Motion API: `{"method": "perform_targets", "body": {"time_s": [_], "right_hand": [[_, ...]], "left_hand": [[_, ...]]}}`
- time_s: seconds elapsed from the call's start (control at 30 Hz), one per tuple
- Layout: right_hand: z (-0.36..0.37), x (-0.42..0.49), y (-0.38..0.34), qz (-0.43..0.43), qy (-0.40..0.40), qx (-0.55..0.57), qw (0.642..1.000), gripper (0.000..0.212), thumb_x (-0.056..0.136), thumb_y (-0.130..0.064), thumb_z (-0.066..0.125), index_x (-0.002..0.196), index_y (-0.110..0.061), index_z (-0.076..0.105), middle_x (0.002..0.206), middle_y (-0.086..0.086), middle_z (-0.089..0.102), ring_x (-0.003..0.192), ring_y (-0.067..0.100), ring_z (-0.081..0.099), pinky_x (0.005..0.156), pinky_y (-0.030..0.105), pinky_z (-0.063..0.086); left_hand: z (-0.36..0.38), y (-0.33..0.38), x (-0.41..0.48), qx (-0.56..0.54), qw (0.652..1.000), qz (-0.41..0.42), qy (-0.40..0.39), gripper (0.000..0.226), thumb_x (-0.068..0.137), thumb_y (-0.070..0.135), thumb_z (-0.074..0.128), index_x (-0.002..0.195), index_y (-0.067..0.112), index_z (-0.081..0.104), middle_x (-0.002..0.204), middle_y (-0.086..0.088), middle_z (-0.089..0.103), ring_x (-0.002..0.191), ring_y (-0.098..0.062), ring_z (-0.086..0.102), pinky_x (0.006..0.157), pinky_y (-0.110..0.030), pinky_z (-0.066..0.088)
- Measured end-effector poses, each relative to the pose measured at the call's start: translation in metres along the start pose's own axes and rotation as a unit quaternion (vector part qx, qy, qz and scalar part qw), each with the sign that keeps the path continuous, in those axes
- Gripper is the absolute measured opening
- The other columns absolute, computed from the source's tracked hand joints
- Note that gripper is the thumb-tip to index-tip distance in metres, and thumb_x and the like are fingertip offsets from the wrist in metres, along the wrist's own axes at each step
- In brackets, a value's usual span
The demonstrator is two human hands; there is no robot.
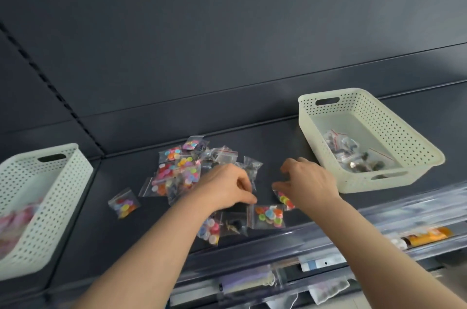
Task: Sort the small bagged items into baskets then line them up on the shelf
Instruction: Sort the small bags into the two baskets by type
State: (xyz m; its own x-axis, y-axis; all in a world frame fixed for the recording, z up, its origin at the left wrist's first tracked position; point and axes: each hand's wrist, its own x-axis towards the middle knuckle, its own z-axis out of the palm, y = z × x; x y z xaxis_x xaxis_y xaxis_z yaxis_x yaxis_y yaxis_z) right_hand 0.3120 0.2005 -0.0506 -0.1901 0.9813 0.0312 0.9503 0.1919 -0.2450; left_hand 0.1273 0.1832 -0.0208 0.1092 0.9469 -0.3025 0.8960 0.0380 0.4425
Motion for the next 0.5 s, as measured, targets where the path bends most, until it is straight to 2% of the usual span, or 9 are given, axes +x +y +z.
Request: {"method": "perform_targets", "body": {"time_s": [0.1,0.23,0.37,0.43,0.5], "right_hand": [[0.006,-0.003,0.004,0.012,-0.037,0.000,0.999,0.040,0.087,-0.039,0.063,0.119,-0.019,0.052,0.108,0.002,0.054,0.098,0.023,0.059,0.075,0.032,0.048],[0.006,-0.005,0.009,0.027,-0.054,0.037,0.997,0.027,0.089,-0.036,0.060,0.108,-0.018,0.062,0.104,0.005,0.056,0.094,0.028,0.060,0.075,0.032,0.046],[0.001,-0.006,0.007,0.024,0.049,0.061,0.997,0.015,0.092,-0.033,0.054,0.100,-0.026,0.065,0.098,-0.002,0.059,0.090,0.022,0.059,0.065,0.029,0.042],[-0.003,-0.006,0.004,0.003,0.084,0.080,0.993,0.012,0.093,-0.031,0.054,0.098,-0.029,0.065,0.096,-0.006,0.059,0.085,0.017,0.058,0.060,0.028,0.041],[-0.007,-0.005,-0.001,-0.020,0.093,0.115,0.989,0.011,0.092,-0.026,0.055,0.096,-0.028,0.065,0.094,-0.007,0.060,0.080,0.017,0.059,0.060,0.029,0.044]], "left_hand": [[0.013,0.008,-0.001,-0.016,0.999,0.030,-0.031,0.033,0.068,0.047,0.083,0.095,0.030,0.071,0.088,0.016,0.067,0.084,-0.006,0.063,0.081,-0.035,0.055],[0.019,0.007,0.002,-0.036,0.999,0.032,-0.016,0.035,0.066,0.048,0.084,0.092,0.031,0.070,0.088,0.016,0.066,0.084,-0.007,0.063,0.082,-0.038,0.056],[0.023,0.013,0.002,0.049,0.997,0.044,-0.027,0.037,0.067,0.048,0.083,0.096,0.032,0.068,0.094,0.015,0.064,0.088,-0.008,0.061,0.079,-0.032,0.054],[0.028,0.016,0.003,0.098,0.994,0.046,0.003,0.028,0.074,0.045,0.080,0.095,0.030,0.069,0.098,0.010,0.064,0.088,-0.012,0.060,0.072,-0.029,0.049],[0.029,0.015,0.004,0.107,0.992,0.034,0.059,0.020,0.084,0.041,0.072,0.095,0.025,0.068,0.100,0.006,0.064,0.088,-0.013,0.059,0.071,-0.030,0.049]]}}
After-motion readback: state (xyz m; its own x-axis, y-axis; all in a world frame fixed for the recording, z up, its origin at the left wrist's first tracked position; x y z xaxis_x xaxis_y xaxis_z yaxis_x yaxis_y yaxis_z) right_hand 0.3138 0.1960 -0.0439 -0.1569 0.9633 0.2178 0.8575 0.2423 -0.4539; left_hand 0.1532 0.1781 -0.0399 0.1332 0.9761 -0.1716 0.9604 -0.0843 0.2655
